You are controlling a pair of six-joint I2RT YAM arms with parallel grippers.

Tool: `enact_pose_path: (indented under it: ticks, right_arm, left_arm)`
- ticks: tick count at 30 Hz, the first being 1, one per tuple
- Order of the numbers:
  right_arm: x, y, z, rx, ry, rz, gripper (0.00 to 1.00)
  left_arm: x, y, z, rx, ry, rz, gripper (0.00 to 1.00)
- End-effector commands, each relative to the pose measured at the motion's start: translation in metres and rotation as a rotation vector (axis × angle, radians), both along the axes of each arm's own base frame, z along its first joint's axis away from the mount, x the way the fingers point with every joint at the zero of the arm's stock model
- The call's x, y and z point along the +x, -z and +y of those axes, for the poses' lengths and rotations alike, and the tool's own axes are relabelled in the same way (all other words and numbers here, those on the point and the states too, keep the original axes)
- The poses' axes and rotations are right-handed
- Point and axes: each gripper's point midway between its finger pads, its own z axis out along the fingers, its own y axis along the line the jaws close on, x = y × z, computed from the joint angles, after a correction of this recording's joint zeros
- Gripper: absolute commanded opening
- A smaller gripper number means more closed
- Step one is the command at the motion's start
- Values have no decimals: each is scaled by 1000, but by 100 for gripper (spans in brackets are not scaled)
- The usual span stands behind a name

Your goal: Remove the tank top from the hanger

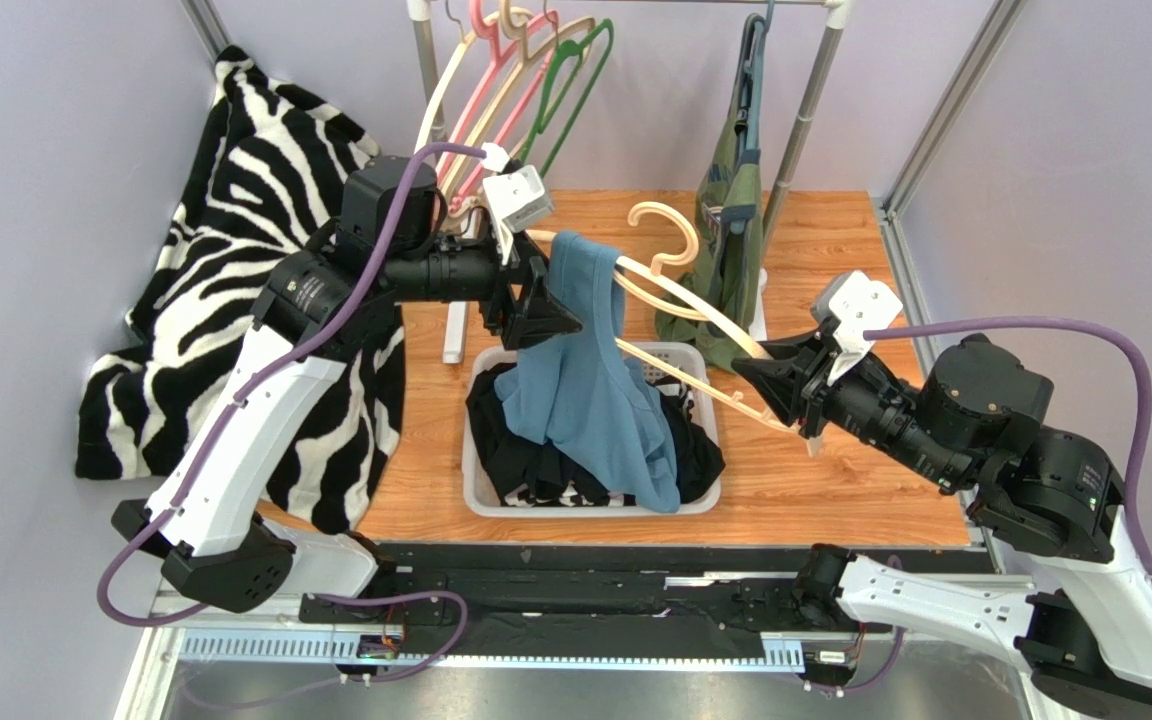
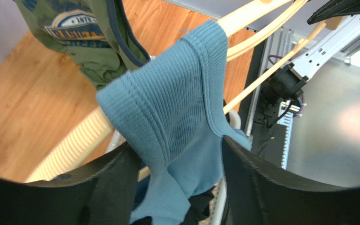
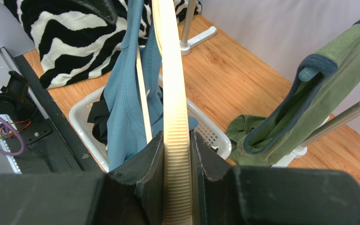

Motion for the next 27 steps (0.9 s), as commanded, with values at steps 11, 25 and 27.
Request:
enact_pose_path:
  ticks: [11, 25, 27]
  right_arm:
    - [1, -15, -2, 55, 15, -28, 0]
    - [-39, 4, -71, 95, 84, 85, 0]
    - [-50, -1, -89, 115, 88, 84, 0]
  left_arm:
    - [-9, -36, 6, -62, 5, -113, 0]
    - [30, -103, 50, -78, -328, -371, 0]
    - [32, -107, 48, -82, -323, -384, 0]
